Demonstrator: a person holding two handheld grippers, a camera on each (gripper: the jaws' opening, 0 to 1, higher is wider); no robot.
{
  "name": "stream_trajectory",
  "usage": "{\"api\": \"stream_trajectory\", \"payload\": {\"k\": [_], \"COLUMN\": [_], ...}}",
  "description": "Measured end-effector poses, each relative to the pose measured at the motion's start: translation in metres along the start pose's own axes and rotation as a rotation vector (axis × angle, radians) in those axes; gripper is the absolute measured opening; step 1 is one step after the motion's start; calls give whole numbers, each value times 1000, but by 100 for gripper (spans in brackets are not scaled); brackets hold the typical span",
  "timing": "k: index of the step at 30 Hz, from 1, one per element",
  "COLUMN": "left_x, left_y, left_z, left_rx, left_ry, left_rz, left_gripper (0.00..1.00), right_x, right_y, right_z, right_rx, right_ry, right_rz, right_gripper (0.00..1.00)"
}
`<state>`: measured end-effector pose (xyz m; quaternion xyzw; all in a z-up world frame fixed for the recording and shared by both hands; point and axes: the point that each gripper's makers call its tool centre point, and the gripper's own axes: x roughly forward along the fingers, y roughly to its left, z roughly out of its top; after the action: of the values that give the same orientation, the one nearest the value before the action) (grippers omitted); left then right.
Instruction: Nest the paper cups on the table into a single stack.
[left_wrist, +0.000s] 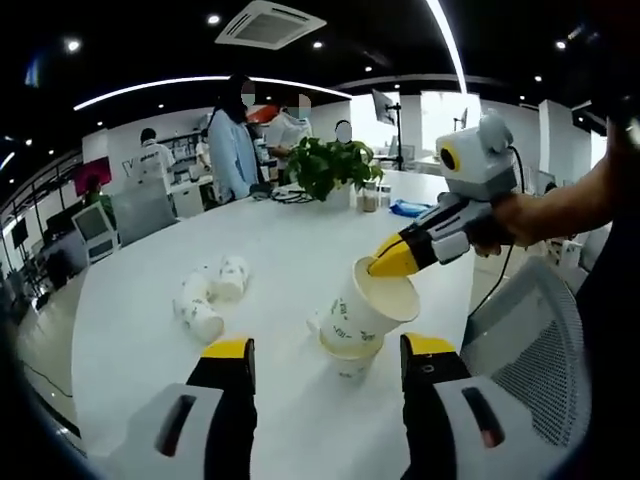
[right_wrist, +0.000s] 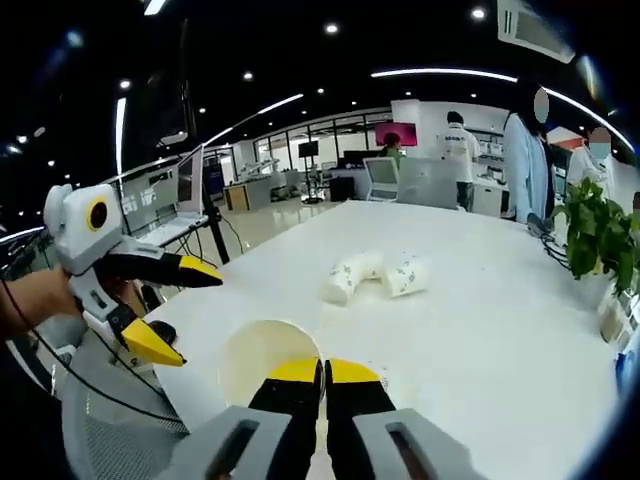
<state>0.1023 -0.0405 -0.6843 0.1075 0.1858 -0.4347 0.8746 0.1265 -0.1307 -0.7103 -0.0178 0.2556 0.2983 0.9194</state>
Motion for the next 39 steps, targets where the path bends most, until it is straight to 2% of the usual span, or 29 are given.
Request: {"api": "stream_trajectory", "payload": {"k": [9,18,27,39], "left_x": [-1,1,0,-1], "left_y": [-4,-11,-12,-9], "left_z": [-3,-5,-7,-9], "left_rx": [25,47,56,51], "left_ry": [5,32,42,44], "left_rz": [-9,-13,-11,-1], "left_gripper": [58,58,58,58], "right_x": [11,22,28,32], "right_y": [-1,-5,-8,-10], "right_z": [-12,-20,-19,-20], "right_rx": [14,-9,-58,-57], "right_ry": [55,69,77,82], "right_rz": [16,9,-4,0], "right_gripper": [0,0,0,0]}}
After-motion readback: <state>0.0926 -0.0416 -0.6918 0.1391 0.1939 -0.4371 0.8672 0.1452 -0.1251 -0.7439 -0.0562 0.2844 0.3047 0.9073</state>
